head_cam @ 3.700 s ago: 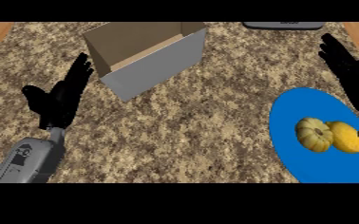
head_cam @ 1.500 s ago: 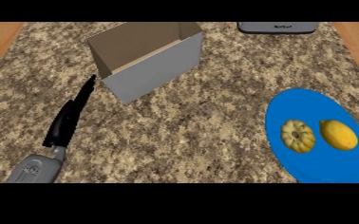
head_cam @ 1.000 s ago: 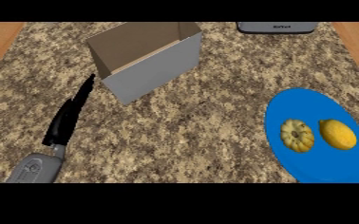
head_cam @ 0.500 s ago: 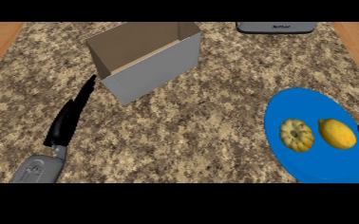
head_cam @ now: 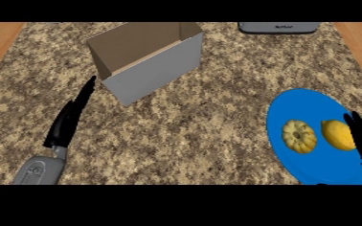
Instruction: Pick the squash from the plate and place it in the cardboard box
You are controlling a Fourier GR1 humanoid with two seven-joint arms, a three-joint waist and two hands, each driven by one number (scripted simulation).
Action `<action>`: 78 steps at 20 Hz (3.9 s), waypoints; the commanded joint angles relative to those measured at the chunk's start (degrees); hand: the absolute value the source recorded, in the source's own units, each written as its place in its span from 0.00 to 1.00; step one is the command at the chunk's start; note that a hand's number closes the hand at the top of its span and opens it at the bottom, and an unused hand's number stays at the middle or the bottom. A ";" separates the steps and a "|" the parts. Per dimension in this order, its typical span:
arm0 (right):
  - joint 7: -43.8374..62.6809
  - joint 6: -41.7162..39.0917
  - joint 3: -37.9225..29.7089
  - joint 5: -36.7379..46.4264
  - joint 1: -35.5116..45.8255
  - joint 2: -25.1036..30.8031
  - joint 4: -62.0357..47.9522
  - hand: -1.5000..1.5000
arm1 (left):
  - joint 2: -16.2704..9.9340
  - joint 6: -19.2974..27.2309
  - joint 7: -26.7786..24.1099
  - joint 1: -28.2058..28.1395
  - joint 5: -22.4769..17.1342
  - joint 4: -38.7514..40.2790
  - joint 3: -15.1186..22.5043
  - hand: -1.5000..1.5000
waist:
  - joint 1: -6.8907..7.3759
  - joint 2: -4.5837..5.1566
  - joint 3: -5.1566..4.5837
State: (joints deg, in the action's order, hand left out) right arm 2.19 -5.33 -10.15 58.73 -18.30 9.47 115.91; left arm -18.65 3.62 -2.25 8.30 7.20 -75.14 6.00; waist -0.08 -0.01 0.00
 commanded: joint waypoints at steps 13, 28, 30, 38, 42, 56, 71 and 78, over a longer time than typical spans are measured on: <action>2.16 -0.39 2.64 4.69 9.09 -2.38 -9.32 0.00 | 4.65 -2.08 0.03 -1.59 5.14 -1.15 -2.78 0.50 | 0.03 -0.01 0.00; -2.75 6.33 0.17 3.53 15.57 -1.12 -26.42 1.00 | 6.96 -3.85 3.23 0.20 8.28 -3.58 -4.89 0.50 | 0.16 0.02 0.02; -0.11 8.57 3.09 11.36 14.37 0.06 -19.98 1.00 | 3.70 -7.14 -0.53 2.31 5.48 0.86 -8.21 0.50 | 0.03 0.04 -0.02; -6.93 23.74 2.31 12.82 11.12 -1.72 -23.47 1.00 | 7.32 -5.13 0.05 -1.03 7.96 -1.93 -5.76 0.50 | -0.07 0.00 0.01; -4.00 24.04 0.37 14.03 17.12 -1.10 -24.92 1.00 | 6.56 -6.06 1.60 0.84 7.30 -1.96 -7.34 0.50 | 0.11 0.02 0.01; 34.76 10.41 10.52 25.23 33.16 -9.41 -28.96 1.00 | 7.43 -9.30 -0.63 3.18 8.34 -4.15 -2.44 0.50 | 11.93 3.18 -0.74; 70.73 -4.14 10.44 41.23 61.71 -9.47 -39.06 1.00 | 9.41 -10.79 0.61 5.99 9.67 -2.43 1.17 0.50 | 15.46 2.18 -1.02; 77.86 -9.47 7.47 47.05 72.94 -9.46 -44.10 1.00 | 9.41 -10.36 1.36 7.42 9.84 -1.13 0.47 0.50 | 14.04 1.62 -0.83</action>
State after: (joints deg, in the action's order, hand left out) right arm 66.33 -8.15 -1.67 103.09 48.15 0.31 74.78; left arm -9.32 -6.88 -1.23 14.99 17.05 -77.08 6.82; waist 14.76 1.80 -0.91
